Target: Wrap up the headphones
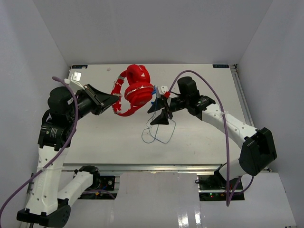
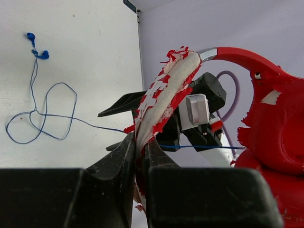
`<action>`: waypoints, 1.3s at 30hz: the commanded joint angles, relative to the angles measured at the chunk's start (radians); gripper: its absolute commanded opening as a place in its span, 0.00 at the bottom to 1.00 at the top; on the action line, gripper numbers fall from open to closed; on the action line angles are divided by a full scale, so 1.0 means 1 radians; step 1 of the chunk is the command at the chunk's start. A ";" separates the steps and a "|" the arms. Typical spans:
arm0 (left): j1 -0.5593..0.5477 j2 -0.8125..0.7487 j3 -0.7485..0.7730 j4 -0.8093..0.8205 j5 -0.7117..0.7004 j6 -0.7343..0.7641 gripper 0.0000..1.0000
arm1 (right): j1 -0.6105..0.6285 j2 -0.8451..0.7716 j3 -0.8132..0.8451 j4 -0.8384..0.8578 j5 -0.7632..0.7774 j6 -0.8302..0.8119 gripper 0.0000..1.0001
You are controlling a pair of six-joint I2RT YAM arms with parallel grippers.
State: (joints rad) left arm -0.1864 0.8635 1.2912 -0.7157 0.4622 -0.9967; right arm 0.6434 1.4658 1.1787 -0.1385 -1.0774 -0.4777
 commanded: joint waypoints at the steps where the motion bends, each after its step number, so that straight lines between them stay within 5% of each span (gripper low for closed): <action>1: -0.002 -0.036 0.059 0.100 0.014 -0.116 0.00 | -0.001 -0.008 -0.018 0.144 -0.032 0.100 0.54; 12: -0.001 -0.035 0.080 0.135 0.001 -0.177 0.00 | 0.006 0.009 -0.048 0.353 -0.123 0.318 0.37; 17: -0.001 -0.035 0.081 0.159 -0.018 -0.226 0.00 | 0.032 0.016 -0.071 0.423 -0.128 0.375 0.14; 26: -0.002 -0.041 0.024 0.208 -0.097 -0.272 0.00 | 0.040 -0.009 -0.098 0.439 -0.099 0.412 0.08; 30: -0.002 -0.025 0.003 0.212 -0.194 -0.228 0.00 | 0.039 -0.094 -0.084 0.202 0.042 0.249 0.08; 39: -0.001 0.103 -0.030 0.196 -0.400 -0.042 0.00 | 0.034 -0.224 -0.028 -0.273 0.712 -0.130 0.08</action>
State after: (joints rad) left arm -0.1879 0.9122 1.2753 -0.5583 0.1866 -1.1082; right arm 0.6810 1.2776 1.0918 -0.1605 -0.7431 -0.3906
